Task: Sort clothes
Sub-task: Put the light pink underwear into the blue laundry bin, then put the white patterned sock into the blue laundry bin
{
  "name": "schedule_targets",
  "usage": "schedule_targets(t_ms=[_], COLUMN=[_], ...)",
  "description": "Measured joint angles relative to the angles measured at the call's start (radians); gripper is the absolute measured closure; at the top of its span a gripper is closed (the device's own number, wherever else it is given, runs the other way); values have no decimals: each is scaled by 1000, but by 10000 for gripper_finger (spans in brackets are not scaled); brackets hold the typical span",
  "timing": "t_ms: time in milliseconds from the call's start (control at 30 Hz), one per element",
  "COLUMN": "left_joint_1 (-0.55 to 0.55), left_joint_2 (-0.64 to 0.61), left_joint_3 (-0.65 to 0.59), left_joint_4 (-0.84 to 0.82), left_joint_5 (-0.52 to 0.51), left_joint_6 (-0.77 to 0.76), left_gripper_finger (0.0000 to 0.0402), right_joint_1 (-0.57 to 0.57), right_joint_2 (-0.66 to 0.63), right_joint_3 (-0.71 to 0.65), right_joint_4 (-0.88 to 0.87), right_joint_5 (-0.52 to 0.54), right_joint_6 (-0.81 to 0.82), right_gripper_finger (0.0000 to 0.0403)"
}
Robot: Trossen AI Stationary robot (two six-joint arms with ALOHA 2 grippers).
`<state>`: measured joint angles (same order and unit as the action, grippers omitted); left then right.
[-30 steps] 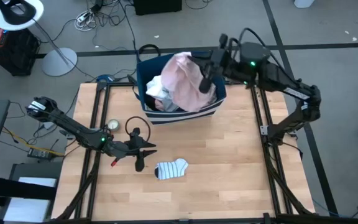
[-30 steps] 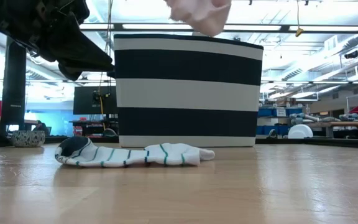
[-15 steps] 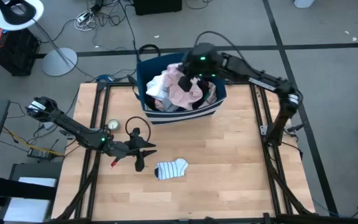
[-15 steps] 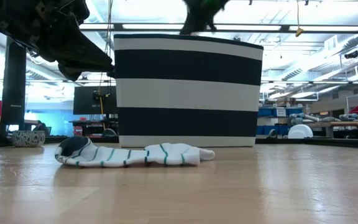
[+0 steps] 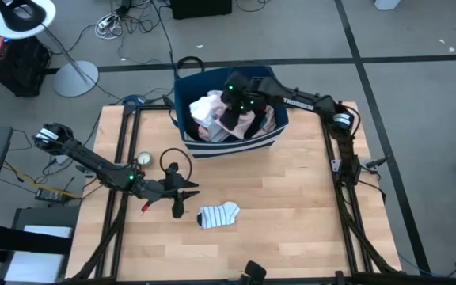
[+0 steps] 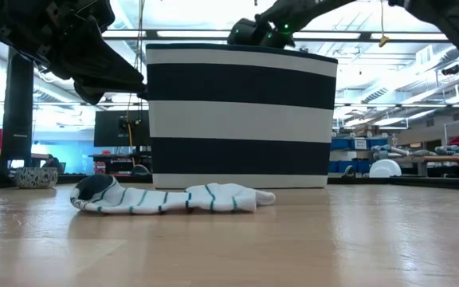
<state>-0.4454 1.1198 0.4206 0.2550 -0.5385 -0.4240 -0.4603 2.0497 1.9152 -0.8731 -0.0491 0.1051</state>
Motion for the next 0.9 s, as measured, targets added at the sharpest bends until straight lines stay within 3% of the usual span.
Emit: schedule_targets(t_ms=[200,433,900], left_joint_1=[0,0,0], left_joint_2=[0,21,225], left_joint_3=[0,0,72], left_joint_4=[0,-6,11], left_joint_5=[0,28,176], left_joint_6=[0,0,-2], left_gripper_finger=[285,285,285], right_joint_1=[-1,-7,111], right_joint_2=[-33,-215,-522], right_joint_3=[-4,-6,-4], right_joint_4=[-10,-13,-32], right_joint_5=[-1,0,3], right_joint_6=[-2,-3,-7], right_gripper_finger=[175,178,179])
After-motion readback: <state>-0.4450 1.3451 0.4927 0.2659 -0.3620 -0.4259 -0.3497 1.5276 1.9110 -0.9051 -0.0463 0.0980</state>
